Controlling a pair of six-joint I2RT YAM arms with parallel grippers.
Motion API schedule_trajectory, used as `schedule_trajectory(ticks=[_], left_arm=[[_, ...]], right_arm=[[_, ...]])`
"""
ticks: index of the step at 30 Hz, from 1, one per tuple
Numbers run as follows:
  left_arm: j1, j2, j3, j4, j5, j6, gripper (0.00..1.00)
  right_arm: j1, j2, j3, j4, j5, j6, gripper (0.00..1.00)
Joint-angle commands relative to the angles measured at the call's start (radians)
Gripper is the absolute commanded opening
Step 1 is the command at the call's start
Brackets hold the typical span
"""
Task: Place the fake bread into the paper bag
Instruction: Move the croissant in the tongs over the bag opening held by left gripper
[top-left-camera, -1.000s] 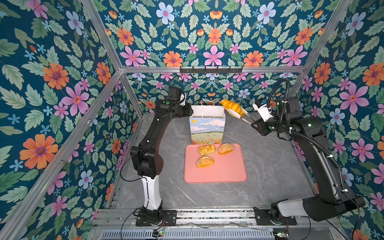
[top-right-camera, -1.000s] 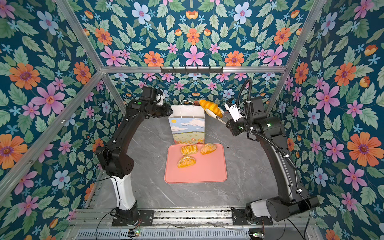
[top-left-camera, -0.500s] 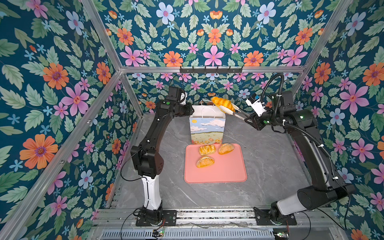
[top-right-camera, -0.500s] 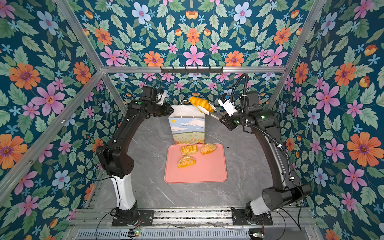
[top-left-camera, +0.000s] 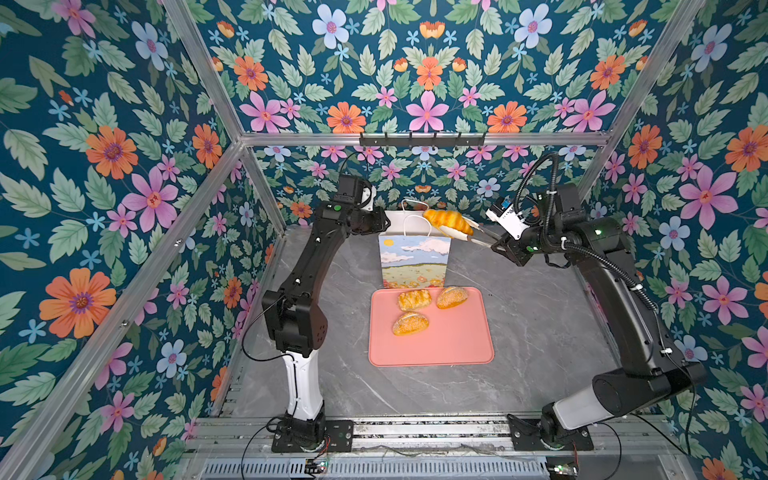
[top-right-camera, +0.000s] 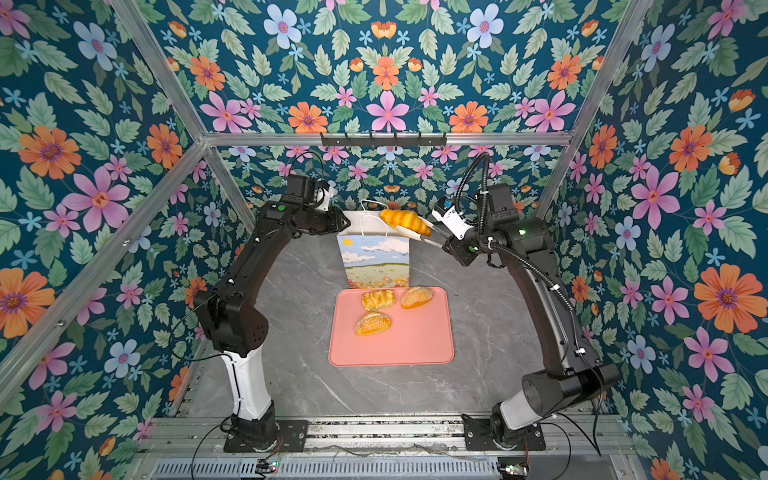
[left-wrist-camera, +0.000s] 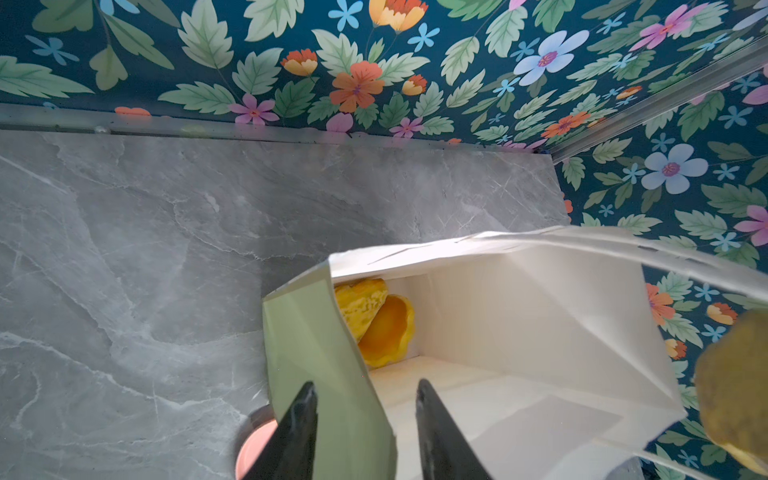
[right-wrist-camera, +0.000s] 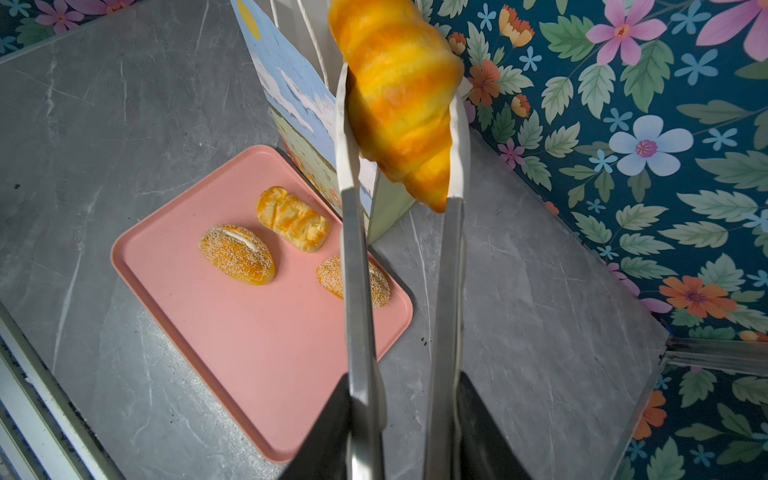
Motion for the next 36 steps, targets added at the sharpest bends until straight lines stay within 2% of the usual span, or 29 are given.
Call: schedule_trajectory(ticks=[1,14,21,36], left_arm=[[0.002,-0.010,-0.009,0.025,0.015,-0.013,0.41],[0.003,-0.040,-0.051,0.032,0.013,-0.006,0.41],[0.002,-0.036,-0.055,0.014,-0.022,0.008,0.40],[0.003,-0.046,-0.059,0.026,-0.005,-0.002,0.40]], right_arm=[[0.016,0.013,0.023,0.016,0.011,-0.051,0.36],[0.085,0.116,0.153,-0.007,0.033,-0.078,0.36],[0.094,0.155,0.221,-0.044,0.053,-0.084,0.36],[0.104,0.226,0.278,-0.013,-0.008,-0.084,0.35]])
